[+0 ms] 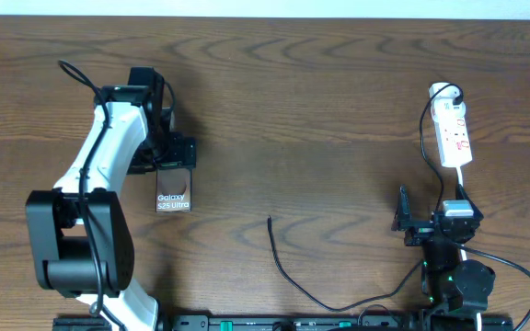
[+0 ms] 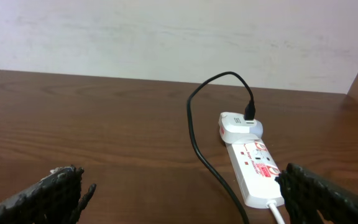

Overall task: Plug charger to phone and switch on socket
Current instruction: 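Lower the left gripper and close it on the phone's long edges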

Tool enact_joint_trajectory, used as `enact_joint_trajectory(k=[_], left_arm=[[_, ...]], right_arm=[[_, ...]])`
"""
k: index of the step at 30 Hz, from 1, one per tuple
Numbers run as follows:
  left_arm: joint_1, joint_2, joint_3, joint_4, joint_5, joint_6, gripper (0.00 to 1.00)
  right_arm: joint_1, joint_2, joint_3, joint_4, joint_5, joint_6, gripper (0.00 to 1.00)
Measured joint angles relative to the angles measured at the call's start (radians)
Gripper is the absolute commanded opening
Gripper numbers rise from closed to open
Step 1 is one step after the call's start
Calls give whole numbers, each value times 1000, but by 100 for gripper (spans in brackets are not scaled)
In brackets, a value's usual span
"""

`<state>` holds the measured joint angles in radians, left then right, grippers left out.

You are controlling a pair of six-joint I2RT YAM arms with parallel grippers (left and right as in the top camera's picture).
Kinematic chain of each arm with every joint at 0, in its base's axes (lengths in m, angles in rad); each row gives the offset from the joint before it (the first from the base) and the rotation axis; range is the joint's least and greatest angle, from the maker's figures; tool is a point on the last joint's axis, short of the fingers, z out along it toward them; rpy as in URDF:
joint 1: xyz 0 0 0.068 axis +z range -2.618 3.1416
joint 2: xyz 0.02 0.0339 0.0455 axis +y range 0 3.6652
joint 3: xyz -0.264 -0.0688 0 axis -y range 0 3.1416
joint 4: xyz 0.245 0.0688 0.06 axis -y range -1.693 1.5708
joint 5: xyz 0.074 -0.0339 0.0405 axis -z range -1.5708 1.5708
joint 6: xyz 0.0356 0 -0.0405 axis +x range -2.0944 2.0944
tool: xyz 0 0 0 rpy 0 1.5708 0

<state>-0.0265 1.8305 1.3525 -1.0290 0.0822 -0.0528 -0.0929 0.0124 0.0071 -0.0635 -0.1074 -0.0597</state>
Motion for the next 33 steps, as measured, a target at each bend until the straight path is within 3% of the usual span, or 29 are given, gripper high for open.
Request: enact_joint_trajectory(k=[16,33], left_arm=[[0,9,-40,27,-3,5,99],[0,9,-180,230,-5,5,100]], right_arm=[[0,0,0,0,0,0,99],[0,0,0,0,0,0,99]])
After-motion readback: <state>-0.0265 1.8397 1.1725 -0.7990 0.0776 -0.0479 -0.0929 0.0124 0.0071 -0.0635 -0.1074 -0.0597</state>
